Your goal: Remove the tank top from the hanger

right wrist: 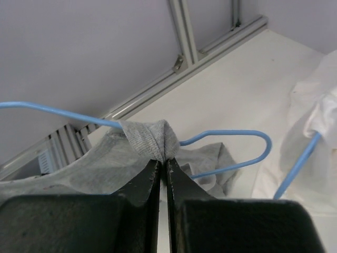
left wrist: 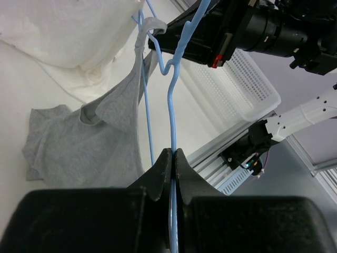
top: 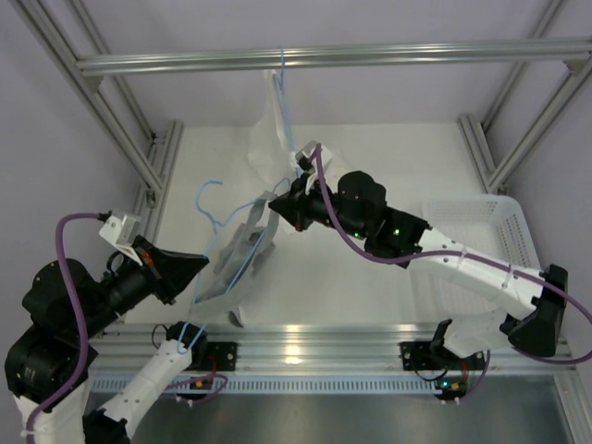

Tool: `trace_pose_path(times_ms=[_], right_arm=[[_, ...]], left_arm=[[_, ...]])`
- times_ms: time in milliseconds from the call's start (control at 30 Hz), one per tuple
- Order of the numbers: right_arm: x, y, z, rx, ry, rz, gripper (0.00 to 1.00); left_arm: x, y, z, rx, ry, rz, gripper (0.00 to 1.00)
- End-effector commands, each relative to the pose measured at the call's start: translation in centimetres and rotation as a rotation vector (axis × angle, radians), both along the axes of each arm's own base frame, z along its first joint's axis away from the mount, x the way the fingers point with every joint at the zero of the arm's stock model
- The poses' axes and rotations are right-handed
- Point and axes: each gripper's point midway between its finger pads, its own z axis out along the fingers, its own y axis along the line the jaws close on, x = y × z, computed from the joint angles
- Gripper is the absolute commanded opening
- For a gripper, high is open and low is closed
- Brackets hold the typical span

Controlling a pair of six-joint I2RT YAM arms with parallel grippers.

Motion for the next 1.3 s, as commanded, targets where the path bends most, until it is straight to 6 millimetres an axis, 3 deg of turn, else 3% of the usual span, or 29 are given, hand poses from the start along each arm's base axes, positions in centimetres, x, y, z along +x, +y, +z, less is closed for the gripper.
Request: trace_pose_path(times_ms=[0,67,367,767,1000,1100,1267], right_arm=[[1.1,-2.1,4.4,0.104,-0.071,-0.140,0.00],[1.4,-2.6,3.4,0.064,-0.062,-0.163,0.00],[2.8,-3.5,2.7,0.044,-0.045,-0.256,0.00],[4.3,-6.0,4.1,0.053,-0.059,-0.393,0.00],[3.0,-5.4,5.1,0.078,-0.064,-0.311,0.00],[2.2,-5.8,6.2,0.106,-0.069,-0.286,0.00],[2.6,-7.1,6.2,0.077,-0.083,-0.336,0.00]], left_arm=[[0.1,0.3,1.3,-0.011,-0.070,0.012,0.00],[0.0,0.5,1.2,-0.006,-0.074,0.021,0.00],[-0.8,0.4,1.5,-0.019,-0.085,-0.001,0.00],[-1.4,1.0,1.9,-0.010,-0.109,0.018,0.00],[-2.6,1.9,1.9,0.005,-0.121,0.031,0.00],[-2.9,2.3,1.2,0.014,-0.115,0.041,0.00],[-3.4,1.8,1.3,0.009,-0.120,0.000,0.00]])
